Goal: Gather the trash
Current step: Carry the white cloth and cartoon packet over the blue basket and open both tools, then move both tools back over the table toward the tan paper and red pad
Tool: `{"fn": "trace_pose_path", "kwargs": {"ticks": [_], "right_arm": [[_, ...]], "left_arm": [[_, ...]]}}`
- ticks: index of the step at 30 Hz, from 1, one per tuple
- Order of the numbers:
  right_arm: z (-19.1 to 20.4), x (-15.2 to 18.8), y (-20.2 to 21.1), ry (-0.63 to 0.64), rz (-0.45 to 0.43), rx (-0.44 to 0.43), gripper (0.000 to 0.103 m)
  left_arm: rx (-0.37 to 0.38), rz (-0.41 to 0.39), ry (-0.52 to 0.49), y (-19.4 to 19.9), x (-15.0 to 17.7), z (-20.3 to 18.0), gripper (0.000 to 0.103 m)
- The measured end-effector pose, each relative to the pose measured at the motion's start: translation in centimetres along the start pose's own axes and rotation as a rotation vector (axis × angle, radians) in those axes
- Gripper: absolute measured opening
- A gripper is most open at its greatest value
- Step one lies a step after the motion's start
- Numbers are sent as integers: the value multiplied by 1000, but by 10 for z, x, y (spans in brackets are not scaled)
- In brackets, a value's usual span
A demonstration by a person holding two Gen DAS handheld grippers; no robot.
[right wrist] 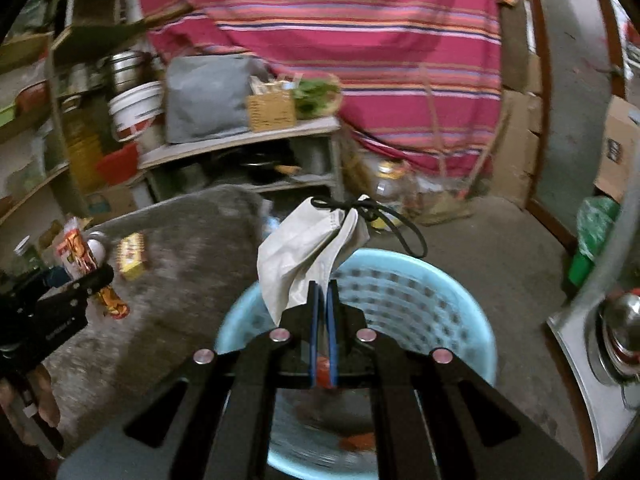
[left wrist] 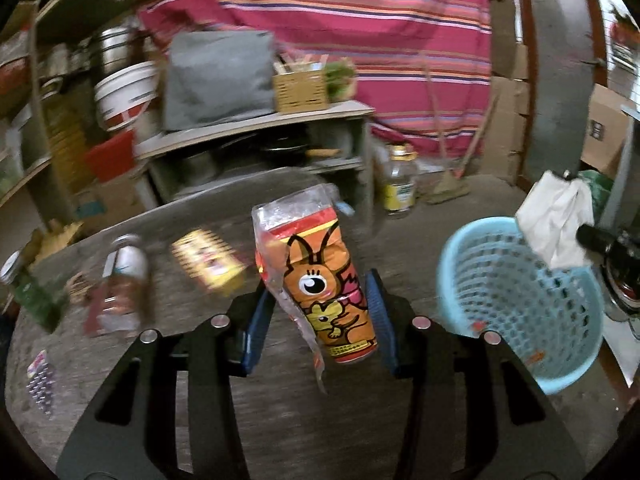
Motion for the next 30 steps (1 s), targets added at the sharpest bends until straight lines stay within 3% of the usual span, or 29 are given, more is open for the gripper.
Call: {"fn": "trace_pose_path", "kwargs": {"ticks": [5, 15, 16, 18, 21, 30], "right_arm": [[-45, 8, 6, -18, 32, 91, 4], [-83, 14, 2, -81, 71, 116, 4], [-85, 15, 2, -83, 77, 118, 4], [-87, 17, 0, -89, 85, 116, 4], [-85, 19, -4, -85, 101, 115, 4], [-62, 26, -32, -43, 181, 89, 6]], "left_arm": [[77, -1, -23, -2, -6, -58, 44], [183, 19, -70, -16, -14, -132, 45], [195, 18, -66, -18, -14, -134, 46], [196, 10, -72, -18, -16, -134, 64], [171, -23, -55, -12, -19, -124, 80], [93, -56, 4, 5, -15, -62, 93]]}}
Point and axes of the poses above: each gripper's, at about its wrist camera, not at the fingertips, and y roughly against the way its jaws point, z to its left, x to its underside, the point moved 4 cm from there along -y, roughly the way its jaws point, and after that the axes turned 12 degrees about -x, right-handed, at the moved point
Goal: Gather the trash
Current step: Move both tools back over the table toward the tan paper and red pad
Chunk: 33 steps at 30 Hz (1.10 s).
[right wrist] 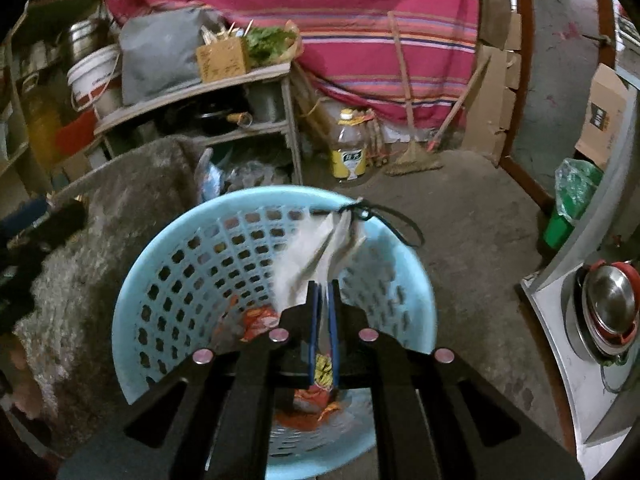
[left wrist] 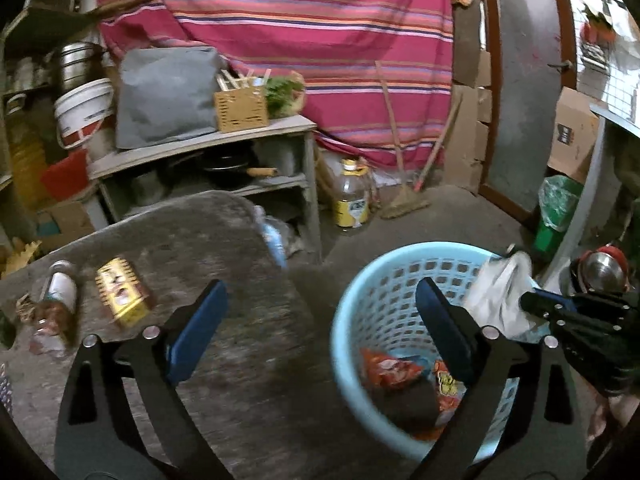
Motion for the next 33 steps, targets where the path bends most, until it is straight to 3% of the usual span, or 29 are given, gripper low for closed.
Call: {"fn": "trace_pose_path", "kwargs": {"ticks": [2, 3, 4, 6, 12, 16, 24, 29, 33], "right_arm": [[8, 3, -9, 13, 38, 3, 7], [10, 4, -12, 18, 53, 5, 17], [13, 6, -16, 23, 66, 9, 45], [16, 8, -18, 20, 74, 16, 78], [24, 7, -17, 25, 76, 41, 79], [39, -3, -8, 28, -6, 23, 85], [122, -25, 8, 91, -204, -112, 90], [173, -33, 3, 142, -262, -173, 91], [214, -35, -16, 183, -251, -205, 91]], "left_arm": [[-16, 0, 9, 3, 1, 12, 93], [-29, -1, 16, 6, 2, 21, 94], [-39, -1, 20, 8, 3, 28, 94], [-56, -3, 22, 10, 3, 39, 95], [-135, 2, 42, 19, 13, 92, 97], [-176, 4, 74, 23, 18, 128, 97], [-260, -7, 102, 24, 29, 200, 98], [-298, 14, 137, 15, 44, 244, 98], [-333, 44, 179, 0, 58, 279, 98]]}}
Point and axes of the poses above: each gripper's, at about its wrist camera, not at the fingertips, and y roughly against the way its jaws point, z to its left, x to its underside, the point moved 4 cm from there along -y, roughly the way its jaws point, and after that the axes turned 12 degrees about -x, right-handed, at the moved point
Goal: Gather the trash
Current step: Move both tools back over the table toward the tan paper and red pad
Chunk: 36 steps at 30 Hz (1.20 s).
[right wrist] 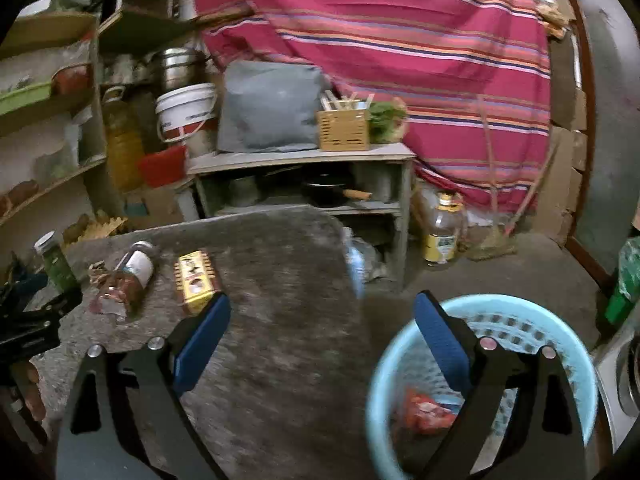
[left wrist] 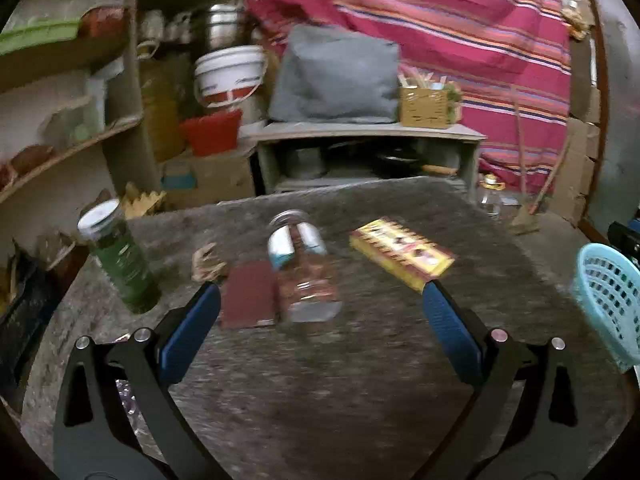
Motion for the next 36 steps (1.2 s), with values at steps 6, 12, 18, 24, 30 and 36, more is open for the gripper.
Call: {"fn": "trace_pose_path", "kwargs": {"ticks": [6, 12, 18, 24, 30, 36], "right_arm": [[47, -2, -40, 17, 26, -51, 92], [95, 1, -72, 70, 51, -91, 92], [118, 4, -91, 116, 69, -84, 93], [121, 1, -108, 129, 81, -74, 93], [118, -1, -126, 116, 92, -84, 93], [118, -3, -141, 115, 108, -80, 93]], "left_arm": [[-37, 46, 33, -27, 4, 27, 98], [-69, 42, 20, -40, 1, 47, 98], [-74, 76, 52, -65, -1, 74, 98], [-65, 124, 70, -93, -4, 83, 98], [-75, 165, 63, -122, -6, 83, 97], [-84, 214, 56, -155, -8, 86, 96]]}}
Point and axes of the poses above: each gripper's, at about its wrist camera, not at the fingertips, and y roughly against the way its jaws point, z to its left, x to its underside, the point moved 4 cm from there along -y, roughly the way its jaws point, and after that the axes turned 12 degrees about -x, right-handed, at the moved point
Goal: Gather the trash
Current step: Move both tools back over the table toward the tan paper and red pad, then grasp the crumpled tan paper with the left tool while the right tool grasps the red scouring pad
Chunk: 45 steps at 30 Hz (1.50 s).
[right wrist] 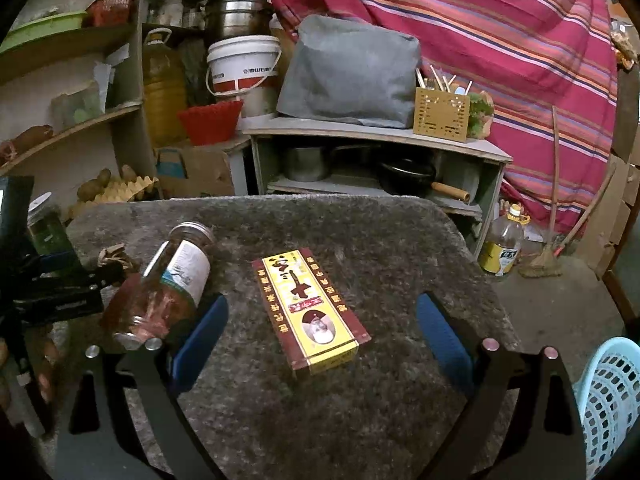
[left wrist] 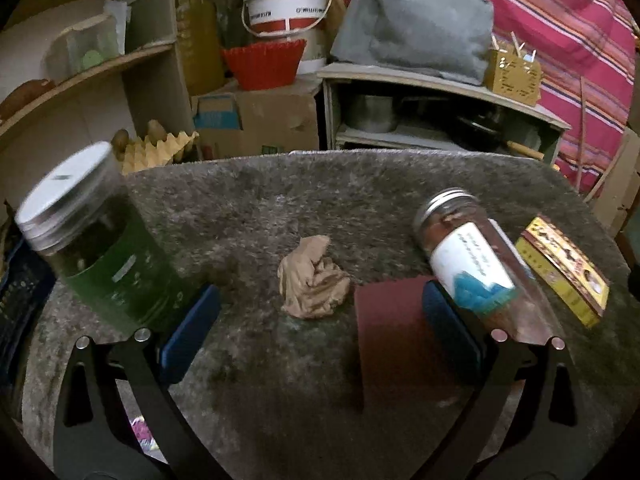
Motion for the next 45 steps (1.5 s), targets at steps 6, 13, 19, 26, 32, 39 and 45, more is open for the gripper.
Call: {"fn": "trace_pose_path", "kwargs": {"ticks": [6, 13, 19, 26, 32, 39, 45], "right_arm": [[-9, 1, -18, -8, 69, 66, 93], [-6, 2, -25, -8, 92, 59, 93], [3, 1, -18, 4, 85, 54, 93], [21, 2, -4, 12, 78, 58, 93], [40, 4, 7, 17, 67, 33, 93], [73, 10, 13, 58, 65, 30, 93], [101, 13, 16, 82, 73, 36, 93]], "left_arm": [[17, 71, -36, -21, 0, -5, 66], [26, 73, -53, -22, 3, -6, 39], [25, 37, -4, -5, 0, 4, 38], [14, -11, -21, 30, 9, 13, 38], [10, -11, 6, 50, 27, 41, 38], [-13, -13, 42, 66, 47, 84, 38], [-51, -23, 41, 67, 52, 110, 38]]}}
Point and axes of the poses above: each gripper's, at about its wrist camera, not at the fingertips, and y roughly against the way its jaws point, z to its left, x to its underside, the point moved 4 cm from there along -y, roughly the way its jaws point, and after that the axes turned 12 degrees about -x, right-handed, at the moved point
